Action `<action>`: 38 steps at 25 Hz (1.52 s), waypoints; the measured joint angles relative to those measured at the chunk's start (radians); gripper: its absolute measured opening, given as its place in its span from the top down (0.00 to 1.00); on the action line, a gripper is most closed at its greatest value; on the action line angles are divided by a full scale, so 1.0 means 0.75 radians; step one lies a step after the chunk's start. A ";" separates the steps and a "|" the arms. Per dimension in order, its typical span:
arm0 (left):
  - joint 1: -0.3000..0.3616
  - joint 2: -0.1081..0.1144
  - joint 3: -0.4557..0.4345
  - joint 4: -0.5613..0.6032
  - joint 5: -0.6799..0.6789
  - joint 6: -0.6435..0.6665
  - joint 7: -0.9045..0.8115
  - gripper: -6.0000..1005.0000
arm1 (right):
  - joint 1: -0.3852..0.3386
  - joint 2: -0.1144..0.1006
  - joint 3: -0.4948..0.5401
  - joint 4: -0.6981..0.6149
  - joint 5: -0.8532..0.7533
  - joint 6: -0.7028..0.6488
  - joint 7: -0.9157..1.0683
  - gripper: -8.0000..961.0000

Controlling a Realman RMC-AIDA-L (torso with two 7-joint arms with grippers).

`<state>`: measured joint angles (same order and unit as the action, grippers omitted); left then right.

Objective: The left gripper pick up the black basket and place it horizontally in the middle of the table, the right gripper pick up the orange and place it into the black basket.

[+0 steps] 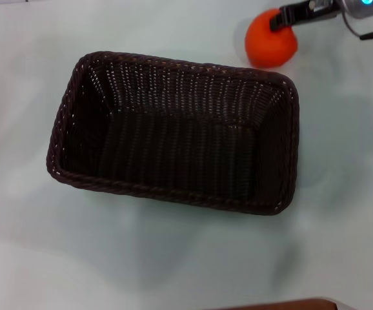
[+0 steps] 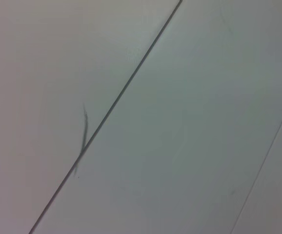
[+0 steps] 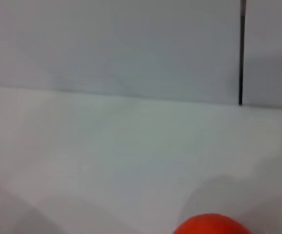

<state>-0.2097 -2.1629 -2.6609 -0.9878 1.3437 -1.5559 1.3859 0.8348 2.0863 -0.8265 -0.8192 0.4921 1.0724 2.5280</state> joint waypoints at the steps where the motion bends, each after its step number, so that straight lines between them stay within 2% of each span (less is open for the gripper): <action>1: 0.001 0.000 0.000 0.003 0.000 -0.001 0.002 0.10 | -0.013 0.002 -0.011 -0.040 0.028 0.024 0.000 0.71; 8: 0.016 0.000 0.000 0.004 0.000 -0.008 0.013 0.10 | -0.117 0.004 -0.142 -0.403 0.293 0.225 0.017 0.80; 13: 0.017 0.000 0.001 0.007 0.000 -0.017 0.022 0.10 | -0.133 0.004 -0.320 -0.625 0.507 0.445 0.017 0.88; 19: 0.025 -0.001 0.000 0.013 0.000 -0.025 0.054 0.10 | -0.125 0.004 -0.568 -0.722 0.629 0.572 -0.014 0.91; 22: 0.033 -0.002 -0.004 0.019 0.000 -0.022 0.054 0.10 | -0.135 0.004 -0.615 -0.726 0.681 0.592 -0.025 0.92; 27: 0.038 -0.002 -0.030 0.026 -0.001 -0.027 0.074 0.10 | -0.179 0.004 -0.602 -0.722 0.799 0.605 -0.071 0.83; 32: 0.040 -0.002 -0.044 0.075 -0.006 -0.032 0.192 0.10 | -0.254 0.004 -0.480 -0.721 0.883 0.534 -0.145 0.75; 33: 0.041 -0.001 -0.056 0.097 -0.010 -0.034 0.234 0.10 | -0.287 0.004 -0.441 -0.717 0.921 0.496 -0.183 0.73; 36: 0.041 -0.001 -0.116 0.183 -0.026 -0.045 0.354 0.10 | -0.405 0.004 -0.368 -0.701 1.089 0.397 -0.354 0.58; 38: 0.042 0.000 -0.151 0.241 -0.041 -0.051 0.427 0.10 | -0.496 0.006 -0.333 -0.657 1.273 0.328 -0.541 0.48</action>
<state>-0.1786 -2.1633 -2.7741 -0.8070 1.3131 -1.5941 1.7058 0.4625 2.0905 -1.0763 -1.3122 1.4468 1.3181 2.1225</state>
